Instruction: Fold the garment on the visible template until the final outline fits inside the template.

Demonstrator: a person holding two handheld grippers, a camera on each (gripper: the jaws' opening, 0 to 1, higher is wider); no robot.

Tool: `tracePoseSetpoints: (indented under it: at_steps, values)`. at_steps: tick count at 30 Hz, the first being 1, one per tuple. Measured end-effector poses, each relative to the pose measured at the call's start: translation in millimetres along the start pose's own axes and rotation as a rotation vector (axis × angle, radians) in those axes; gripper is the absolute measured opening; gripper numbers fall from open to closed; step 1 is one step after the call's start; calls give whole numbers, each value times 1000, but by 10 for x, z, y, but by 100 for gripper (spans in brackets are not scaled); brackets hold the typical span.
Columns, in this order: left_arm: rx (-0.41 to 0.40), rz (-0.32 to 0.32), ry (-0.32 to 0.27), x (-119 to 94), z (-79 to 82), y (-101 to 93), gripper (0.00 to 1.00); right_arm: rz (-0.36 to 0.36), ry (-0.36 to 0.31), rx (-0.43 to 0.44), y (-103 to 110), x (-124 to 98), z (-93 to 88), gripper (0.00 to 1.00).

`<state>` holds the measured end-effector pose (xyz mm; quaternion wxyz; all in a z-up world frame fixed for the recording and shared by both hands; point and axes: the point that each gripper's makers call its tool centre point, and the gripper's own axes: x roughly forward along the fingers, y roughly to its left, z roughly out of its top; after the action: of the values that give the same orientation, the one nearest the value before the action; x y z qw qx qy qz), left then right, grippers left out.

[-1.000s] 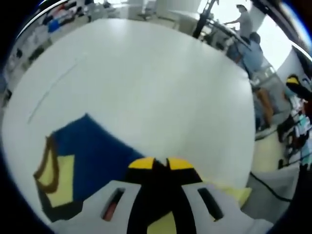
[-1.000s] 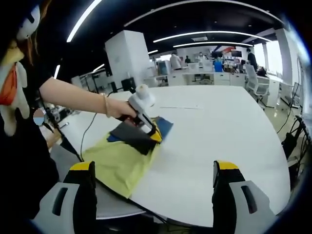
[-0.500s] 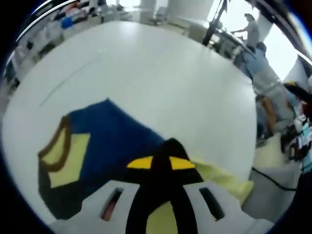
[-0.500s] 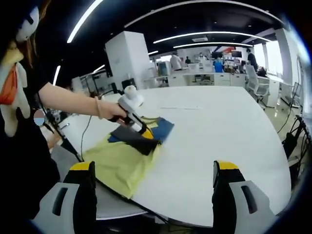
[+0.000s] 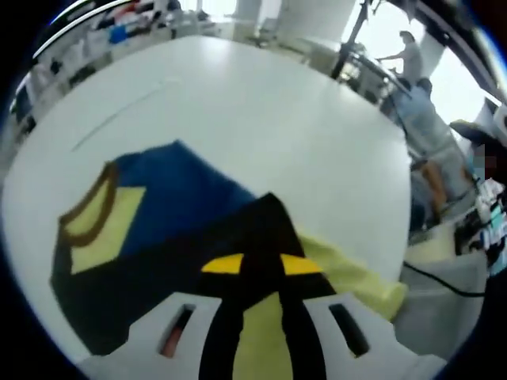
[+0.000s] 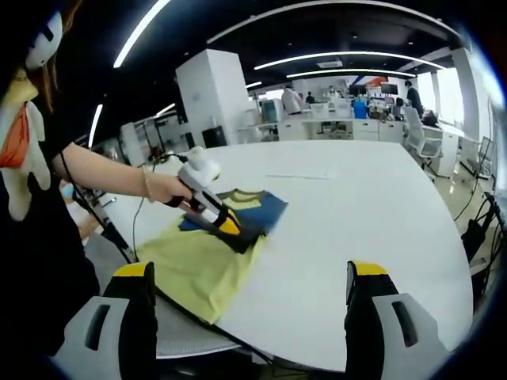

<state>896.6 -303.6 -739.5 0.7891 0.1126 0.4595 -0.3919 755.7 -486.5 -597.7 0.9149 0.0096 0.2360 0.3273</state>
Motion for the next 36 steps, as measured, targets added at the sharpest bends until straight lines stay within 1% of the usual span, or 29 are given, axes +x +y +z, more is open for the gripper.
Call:
tracePoseSetpoints:
  at_steps: [8,13,14,15,16,17,19,22,26,29,31,34,35,36]
  values:
    - [-27,17,-27,-302,-116,113,26,26,0,-22,73,84,76,100]
    - [-53,33,-67,-564,-165,162,37,45,2,-37,113,147,116,100]
    - [-54,34,-70,-580,-167,164,38,48,3,-40,124,156,126,100]
    - [-63,40,-88,-683,-188,181,40,52,3,-44,134,166,136,100]
    - [-66,41,-94,-729,-200,186,42,55,4,-50,150,178,151,100]
    - [-73,47,-107,-820,-224,198,44,57,6,-55,152,190,159,100]
    - [-76,53,-122,-920,-252,222,48,59,3,-60,168,206,186,100]
    - [-91,72,-147,-1132,-335,287,57,62,1,-71,197,235,231,100]
    - [-103,95,-171,-1392,-459,357,61,72,3,-83,240,273,260,100]
    - [-122,106,-190,-1565,-541,394,66,81,8,-90,285,325,268,100]
    - [-118,106,-195,-1679,-603,400,70,86,9,-92,311,358,279,100]
    - [-117,96,-211,-1804,-660,384,80,95,9,-97,360,393,297,100]
    - [-121,96,-222,-1889,-705,381,84,100,9,-101,387,410,309,100]
    - [-121,97,-224,-1929,-730,380,86,102,9,-103,399,417,314,100]
